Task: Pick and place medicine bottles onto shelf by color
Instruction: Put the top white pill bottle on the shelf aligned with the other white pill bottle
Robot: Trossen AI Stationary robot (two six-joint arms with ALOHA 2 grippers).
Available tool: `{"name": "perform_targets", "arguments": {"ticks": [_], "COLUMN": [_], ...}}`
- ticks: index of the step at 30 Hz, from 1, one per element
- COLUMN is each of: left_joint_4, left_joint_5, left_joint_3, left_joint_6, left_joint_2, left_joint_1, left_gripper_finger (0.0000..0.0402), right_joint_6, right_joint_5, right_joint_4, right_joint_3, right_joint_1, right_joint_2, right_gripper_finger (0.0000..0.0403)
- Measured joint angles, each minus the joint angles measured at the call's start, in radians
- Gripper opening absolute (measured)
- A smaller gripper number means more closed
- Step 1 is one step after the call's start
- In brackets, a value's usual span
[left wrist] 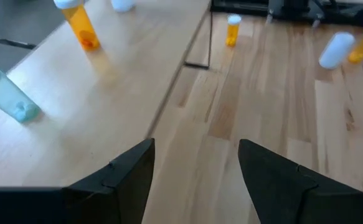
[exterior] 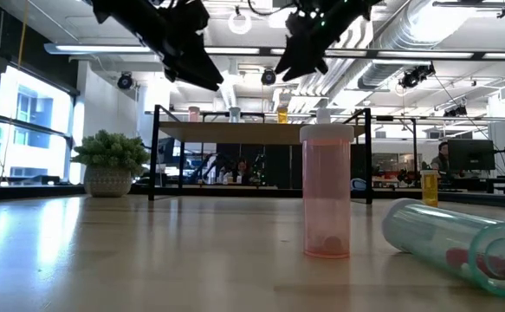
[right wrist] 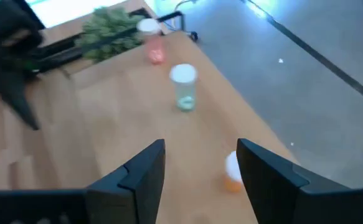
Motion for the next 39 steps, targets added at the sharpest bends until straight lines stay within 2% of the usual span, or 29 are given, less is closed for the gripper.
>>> {"name": "perform_targets", "arguments": {"ticks": [8,13,16,19,28,33,39], "left_joint_4": [-0.081,-0.111,-0.114,-0.114,-0.119,-0.121,-0.121], "left_joint_5": [-0.002,-0.058,-0.091,-0.118,-0.127,-0.125,-0.052], "left_joint_3": [0.0,0.0,0.0,0.0,0.0,0.0,0.0], "left_joint_6": [-0.017,-0.037,-0.042,-0.042,-0.046,-0.069,-0.073], "left_joint_2": [-0.02,-0.02,-0.02,-0.02,-0.02,-0.02,-0.02], "left_joint_1": [-0.061,-0.108,-0.132,-0.146,-0.161,-0.161,-0.165], "left_gripper_finger": [0.0223,0.0223,0.0223,0.0223,0.0223,0.0223,0.0223], "right_joint_6": [-0.005,-0.008,0.004,0.04,0.371,0.567,0.771], "right_joint_5": [0.0,0.005,0.056,0.096,0.163,0.286,0.418], "right_joint_4": [-0.221,-0.323,-0.377,-0.367,-0.278,-0.275,-0.297], "right_joint_3": [-0.001,-0.002,-0.013,-0.1,-0.395,-0.494,-0.595], "right_joint_1": [0.135,0.24,0.3,0.353,0.521,0.642,0.769], "right_joint_2": [-0.095,-0.112,-0.112,-0.134,-0.305,-0.41,-0.512], "right_gripper_finger": [0.019,0.019,0.019,0.019,0.019,0.019,0.019]}}
